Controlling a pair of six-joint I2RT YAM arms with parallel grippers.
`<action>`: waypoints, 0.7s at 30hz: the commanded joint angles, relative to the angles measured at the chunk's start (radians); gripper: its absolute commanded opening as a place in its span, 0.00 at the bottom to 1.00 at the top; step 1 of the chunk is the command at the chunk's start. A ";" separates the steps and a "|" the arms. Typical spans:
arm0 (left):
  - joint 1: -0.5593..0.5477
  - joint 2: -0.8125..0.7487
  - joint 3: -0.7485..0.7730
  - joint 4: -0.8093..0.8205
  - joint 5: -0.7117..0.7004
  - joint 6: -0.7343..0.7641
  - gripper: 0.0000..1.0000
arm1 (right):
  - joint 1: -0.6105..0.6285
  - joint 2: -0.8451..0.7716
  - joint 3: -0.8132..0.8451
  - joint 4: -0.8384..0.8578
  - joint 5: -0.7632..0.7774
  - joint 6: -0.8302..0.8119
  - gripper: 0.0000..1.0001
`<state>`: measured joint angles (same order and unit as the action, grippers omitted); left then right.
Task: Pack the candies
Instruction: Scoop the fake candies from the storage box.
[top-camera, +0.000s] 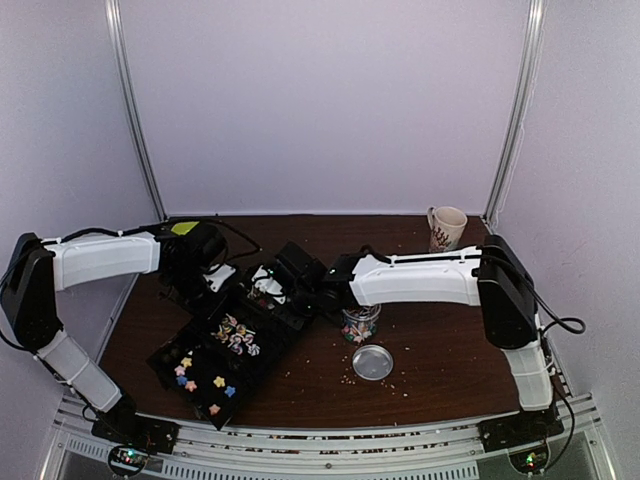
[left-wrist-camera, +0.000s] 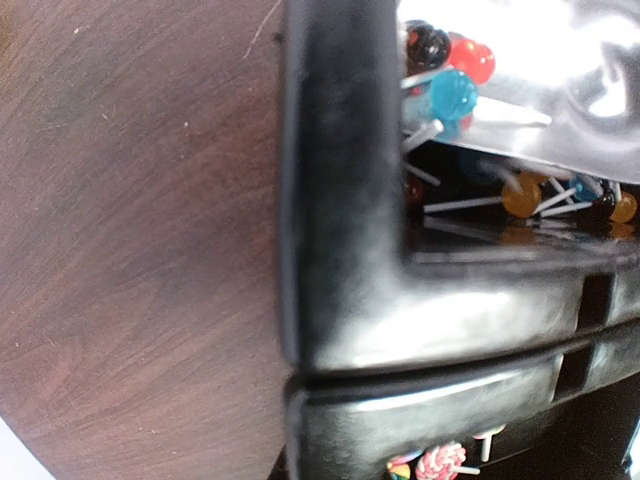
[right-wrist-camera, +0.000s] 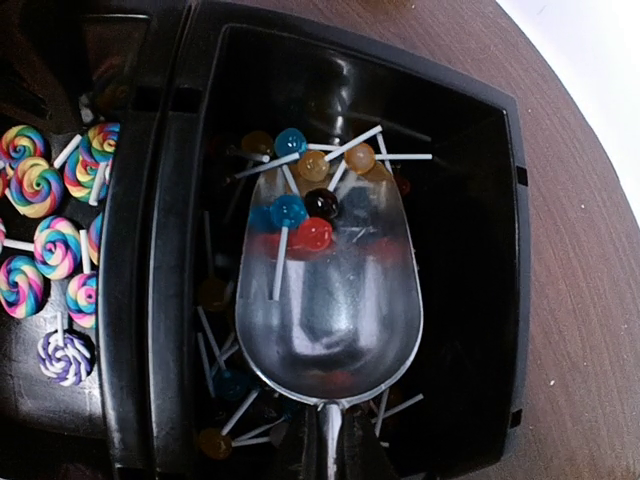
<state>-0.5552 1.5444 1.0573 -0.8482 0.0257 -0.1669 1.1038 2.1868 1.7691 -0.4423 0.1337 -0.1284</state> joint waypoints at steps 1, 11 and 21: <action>0.005 -0.092 0.042 0.170 0.120 0.011 0.00 | -0.001 -0.039 -0.115 0.131 -0.094 0.029 0.00; 0.023 -0.076 0.043 0.166 0.122 0.003 0.00 | -0.014 -0.196 -0.336 0.363 -0.056 0.068 0.00; 0.028 -0.072 0.042 0.163 0.122 0.001 0.00 | -0.025 -0.273 -0.443 0.458 -0.007 0.088 0.00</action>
<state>-0.5365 1.5200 1.0573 -0.7746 0.0887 -0.1612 1.0866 1.9759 1.3766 -0.0658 0.1081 -0.0669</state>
